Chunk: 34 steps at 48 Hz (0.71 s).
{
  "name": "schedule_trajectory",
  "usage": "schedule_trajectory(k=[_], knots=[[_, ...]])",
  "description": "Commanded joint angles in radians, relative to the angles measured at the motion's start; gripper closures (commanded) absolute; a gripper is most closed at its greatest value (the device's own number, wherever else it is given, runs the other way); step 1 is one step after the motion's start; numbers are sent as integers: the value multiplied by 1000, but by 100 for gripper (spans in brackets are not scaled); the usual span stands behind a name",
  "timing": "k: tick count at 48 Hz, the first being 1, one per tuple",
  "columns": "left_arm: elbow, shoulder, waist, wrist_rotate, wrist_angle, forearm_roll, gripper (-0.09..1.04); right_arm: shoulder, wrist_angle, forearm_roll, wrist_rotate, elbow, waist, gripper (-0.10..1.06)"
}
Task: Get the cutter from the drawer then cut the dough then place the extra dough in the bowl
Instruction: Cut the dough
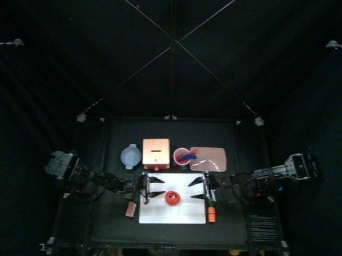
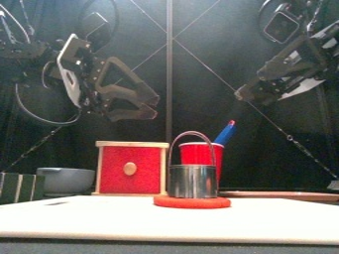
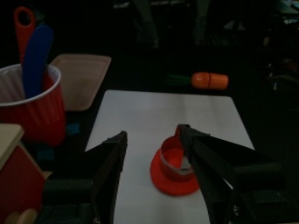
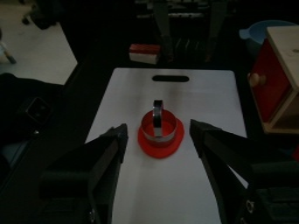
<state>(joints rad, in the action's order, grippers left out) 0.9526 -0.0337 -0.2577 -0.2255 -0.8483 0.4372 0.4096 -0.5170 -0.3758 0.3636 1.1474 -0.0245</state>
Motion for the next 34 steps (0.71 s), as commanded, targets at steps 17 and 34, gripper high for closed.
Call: schedule_trajectory(k=[17, 34], knots=[[-115, -160, -35, -3, -114, -5, 7, -109, -368, 204, -250, 78, 11, 6], [-100, -170, -38, -2, -114, -6, 7, -390, -621, 396, -336, 35, -127, 6]])
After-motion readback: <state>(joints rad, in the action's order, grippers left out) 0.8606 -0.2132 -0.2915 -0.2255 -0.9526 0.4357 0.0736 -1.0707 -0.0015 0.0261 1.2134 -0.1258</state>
